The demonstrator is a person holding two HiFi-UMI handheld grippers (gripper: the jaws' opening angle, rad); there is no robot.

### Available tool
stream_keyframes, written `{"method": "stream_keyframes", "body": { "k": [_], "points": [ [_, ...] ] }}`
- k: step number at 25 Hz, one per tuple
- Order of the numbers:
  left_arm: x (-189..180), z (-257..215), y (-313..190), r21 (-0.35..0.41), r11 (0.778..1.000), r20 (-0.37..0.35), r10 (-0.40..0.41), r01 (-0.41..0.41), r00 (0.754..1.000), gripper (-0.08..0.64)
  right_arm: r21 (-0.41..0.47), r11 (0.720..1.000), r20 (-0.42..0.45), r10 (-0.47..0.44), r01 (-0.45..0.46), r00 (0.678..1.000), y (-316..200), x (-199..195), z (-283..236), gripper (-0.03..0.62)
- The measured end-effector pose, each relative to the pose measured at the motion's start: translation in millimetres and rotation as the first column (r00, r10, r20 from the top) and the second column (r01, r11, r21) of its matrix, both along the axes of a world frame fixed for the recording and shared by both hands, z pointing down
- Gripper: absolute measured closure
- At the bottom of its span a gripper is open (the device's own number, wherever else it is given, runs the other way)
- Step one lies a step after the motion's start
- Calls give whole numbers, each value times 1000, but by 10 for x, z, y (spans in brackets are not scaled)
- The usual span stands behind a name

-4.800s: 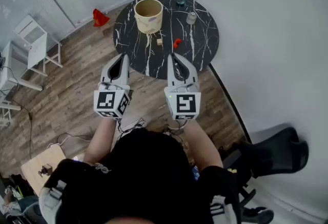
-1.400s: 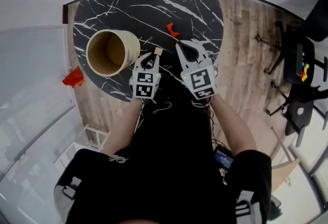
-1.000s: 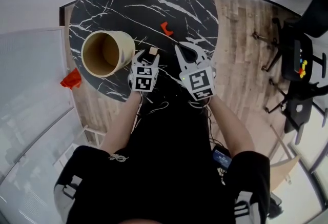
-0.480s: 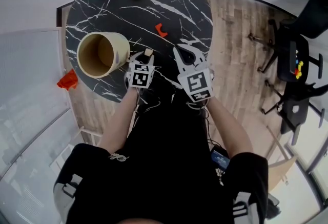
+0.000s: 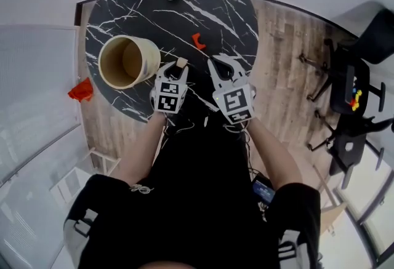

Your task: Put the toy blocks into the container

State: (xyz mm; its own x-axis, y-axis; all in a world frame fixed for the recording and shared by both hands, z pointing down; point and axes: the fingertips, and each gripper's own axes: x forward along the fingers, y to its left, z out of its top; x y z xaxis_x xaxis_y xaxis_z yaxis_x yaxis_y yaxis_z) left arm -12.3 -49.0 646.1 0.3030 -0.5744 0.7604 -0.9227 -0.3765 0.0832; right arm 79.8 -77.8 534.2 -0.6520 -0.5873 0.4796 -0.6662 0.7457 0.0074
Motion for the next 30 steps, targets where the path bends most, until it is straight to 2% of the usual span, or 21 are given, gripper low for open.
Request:
{"method": "stream_keyframes", "body": {
  "k": [5, 11, 14, 20, 30],
  "points": [
    [-59, -359, -70, 68, 997, 15, -30, 29, 999, 430, 20, 998, 10, -65, 65, 998, -67, -196, -106, 595],
    [-73, -715, -67, 138, 988, 0, -70, 70, 998, 430, 34, 992, 44, -124, 122, 991, -114, -391, -281, 595],
    [-143, -861, -56, 172, 978, -20, -114, 116, 993, 428, 49, 988, 66, -149, 146, 987, -137, -495, -380, 595],
    [-279, -1221, -37, 251, 948, -27, -196, 197, 980, 430, 90, 972, 95, -226, 218, 969, -125, -692, -555, 595],
    [-675, -1737, 113, 368, 864, -20, -361, 343, 932, 429, 134, 914, 122, -398, 382, 909, 70, -1200, -783, 595]
  ]
}}
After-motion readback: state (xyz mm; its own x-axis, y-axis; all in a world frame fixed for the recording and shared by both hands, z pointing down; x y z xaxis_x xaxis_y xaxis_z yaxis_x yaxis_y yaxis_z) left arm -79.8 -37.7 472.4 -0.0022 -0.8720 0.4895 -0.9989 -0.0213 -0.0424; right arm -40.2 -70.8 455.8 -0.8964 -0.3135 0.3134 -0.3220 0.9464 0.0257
